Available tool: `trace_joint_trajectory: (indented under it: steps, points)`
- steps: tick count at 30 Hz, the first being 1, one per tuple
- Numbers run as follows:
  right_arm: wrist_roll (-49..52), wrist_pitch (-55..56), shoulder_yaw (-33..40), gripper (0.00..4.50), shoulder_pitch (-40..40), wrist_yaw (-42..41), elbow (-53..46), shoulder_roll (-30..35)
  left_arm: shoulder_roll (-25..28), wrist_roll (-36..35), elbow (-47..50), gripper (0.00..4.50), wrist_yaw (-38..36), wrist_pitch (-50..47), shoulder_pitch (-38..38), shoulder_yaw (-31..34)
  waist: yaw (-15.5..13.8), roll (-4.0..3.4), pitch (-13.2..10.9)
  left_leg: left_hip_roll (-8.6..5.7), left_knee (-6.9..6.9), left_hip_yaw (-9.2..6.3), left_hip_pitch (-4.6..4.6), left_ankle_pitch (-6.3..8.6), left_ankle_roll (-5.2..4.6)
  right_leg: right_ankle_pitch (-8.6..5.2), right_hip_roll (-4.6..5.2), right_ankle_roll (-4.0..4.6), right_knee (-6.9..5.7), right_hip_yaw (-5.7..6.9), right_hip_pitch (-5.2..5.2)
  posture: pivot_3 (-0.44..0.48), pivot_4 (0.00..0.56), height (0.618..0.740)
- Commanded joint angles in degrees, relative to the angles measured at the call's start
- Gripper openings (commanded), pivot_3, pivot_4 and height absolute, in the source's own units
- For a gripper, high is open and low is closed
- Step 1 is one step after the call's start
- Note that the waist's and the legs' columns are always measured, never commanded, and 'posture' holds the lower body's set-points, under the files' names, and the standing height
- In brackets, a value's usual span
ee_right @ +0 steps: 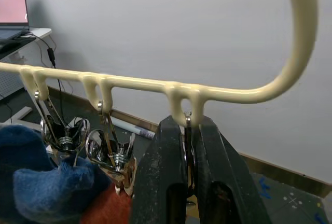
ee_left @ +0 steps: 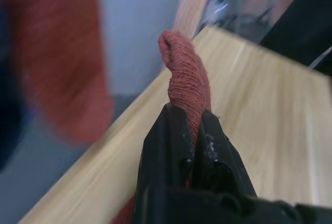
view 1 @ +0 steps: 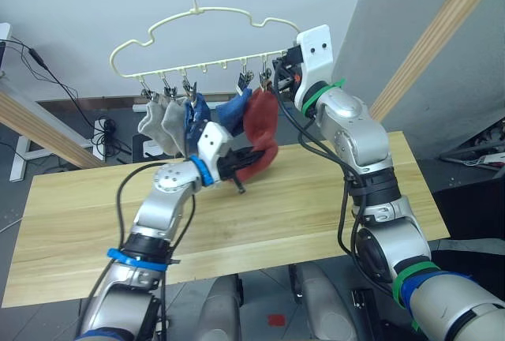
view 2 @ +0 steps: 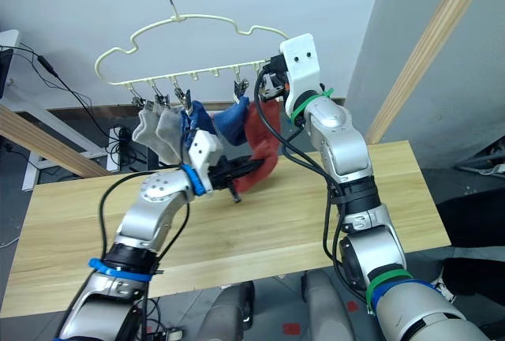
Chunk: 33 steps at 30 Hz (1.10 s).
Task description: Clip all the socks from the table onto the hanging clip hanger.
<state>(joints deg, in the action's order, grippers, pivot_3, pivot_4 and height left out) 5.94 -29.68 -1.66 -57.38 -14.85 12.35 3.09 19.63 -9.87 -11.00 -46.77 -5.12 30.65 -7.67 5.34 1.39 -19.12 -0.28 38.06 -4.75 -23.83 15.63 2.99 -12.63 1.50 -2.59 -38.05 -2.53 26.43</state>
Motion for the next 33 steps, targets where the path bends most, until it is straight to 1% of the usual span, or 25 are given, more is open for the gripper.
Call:
trace_joint_trajectory:
  steps: [1, 5, 10, 16, 26, 33]
  points:
    - [1.8, -1.16, 0.12, 0.0, -0.83, -0.47, -4.11, -0.87, -1.83, 3.61, -4.68, 0.01, 4.18, 7.9, 3.29, 0.19, -0.09, 0.01, 0.0, 0.0, 0.02, -0.01, -0.01, 0.0, 0.0, 0.0, 0.0, 0.0, -0.02, 0.02, 0.03, -0.099, 0.359, 0.74]
    - [2.43, -2.65, 0.03, 0.0, -0.47, -0.49, -5.49, -1.19, -3.91, 5.06, -9.62, 0.01, 6.74, 13.26, 6.84, 0.78, -0.13, 0.01, 0.0, 0.01, 0.07, -0.02, 0.0, -0.02, -0.02, 0.0, -0.03, 0.0, -0.09, -0.01, 0.02, -0.102, 0.36, 0.74]
    - [2.87, -3.71, 0.0, 0.0, -0.3, -0.07, -6.29, -1.23, -6.34, 5.26, -14.24, 0.01, 9.51, 16.63, 10.72, 1.83, -0.15, 0.01, 0.0, -0.01, 0.06, -0.01, -0.03, -0.02, -0.03, 0.0, -0.01, 0.0, -0.04, -0.02, 0.02, -0.109, 0.358, 0.74]
    - [2.79, -4.29, 0.05, 0.0, -0.19, 0.08, -6.77, -1.09, -7.18, 6.08, -17.49, 0.01, 12.49, 20.32, 13.3, 2.68, 0.0, 0.01, 0.0, -0.01, 0.05, -0.01, -0.03, -0.02, -0.03, 0.0, -0.01, 0.0, -0.04, -0.01, 0.04, -0.115, 0.36, 0.74]
    - [2.69, -4.5, -0.04, 0.0, -0.12, -0.14, -6.8, -0.68, -7.76, 6.6, -18.39, 0.01, 15.4, 22.82, 13.85, 3.31, 0.03, 0.01, 0.0, -0.01, 0.06, -0.01, -0.04, -0.02, -0.02, 0.0, -0.01, 0.0, -0.04, -0.01, 0.04, -0.114, 0.36, 0.74]
    - [2.94, -5.72, -0.17, 0.0, 0.1, -0.27, -6.99, -0.64, -8.44, 6.13, -19.36, 0.01, 17.0, 21.66, 14.93, 4.08, 0.02, 0.01, 0.0, -0.02, 0.06, -0.01, -0.03, -0.02, -0.02, 0.0, -0.02, 0.0, -0.05, 0.0, 0.04, -0.114, 0.361, 0.74]
